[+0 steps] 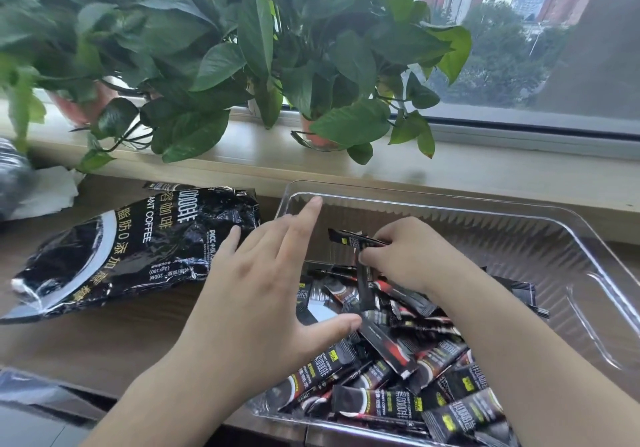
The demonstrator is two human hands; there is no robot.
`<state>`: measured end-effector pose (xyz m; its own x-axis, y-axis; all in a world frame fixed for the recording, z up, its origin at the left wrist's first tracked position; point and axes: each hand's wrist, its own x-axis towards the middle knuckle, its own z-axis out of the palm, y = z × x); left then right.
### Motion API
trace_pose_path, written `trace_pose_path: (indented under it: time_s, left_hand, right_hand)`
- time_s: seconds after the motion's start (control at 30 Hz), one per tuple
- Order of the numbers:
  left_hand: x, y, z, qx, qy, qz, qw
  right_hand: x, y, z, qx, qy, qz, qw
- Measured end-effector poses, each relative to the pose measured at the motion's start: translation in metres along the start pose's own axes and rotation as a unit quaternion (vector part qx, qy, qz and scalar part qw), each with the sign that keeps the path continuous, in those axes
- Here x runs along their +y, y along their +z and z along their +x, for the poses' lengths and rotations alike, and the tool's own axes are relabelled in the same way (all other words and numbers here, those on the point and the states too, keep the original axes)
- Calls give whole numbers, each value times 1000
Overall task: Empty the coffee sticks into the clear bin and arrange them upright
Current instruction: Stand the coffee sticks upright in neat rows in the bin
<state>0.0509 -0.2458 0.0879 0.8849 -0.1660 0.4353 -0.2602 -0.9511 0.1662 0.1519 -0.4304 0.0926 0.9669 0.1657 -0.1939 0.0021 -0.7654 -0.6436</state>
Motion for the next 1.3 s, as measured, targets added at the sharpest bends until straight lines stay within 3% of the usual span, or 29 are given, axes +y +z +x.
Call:
trace_pose_path:
  time_s: [0.2,0.37,0.53,0.73,0.83,0.97,1.1,1.3]
  left_hand:
    - [0,0,0,2,0,-3,1000]
    - [-1,1,0,4,-1,-9,1000]
    - [-2,1,0,-7,-4,9,1000]
    - [0,4,-3,23,-52,39,998]
    - [1,9,-16,67,-120,-27,990]
    - [-2,12,-31,80,-124,-95,984]
    - [-13,-3,-25,46,-132,-145,980]
    - [-33,-23,4,-28,-86,-123,988]
  right_hand:
    - [-11,30,7,-122,57,76,988]
    - [-20,42,7,-200,93,63,973]
    - [-4,41,4,-97,26,17,995]
    - [-9,34,-1,-141,65,4,988]
    - [-4,34,-3,-94,26,34,995]
    - [0,39,-2,-65,-6,2,998]
    - [-1,46,-7,-55,-25,-25,998]
    - [-3,49,-10,-6,-52,-94,994]
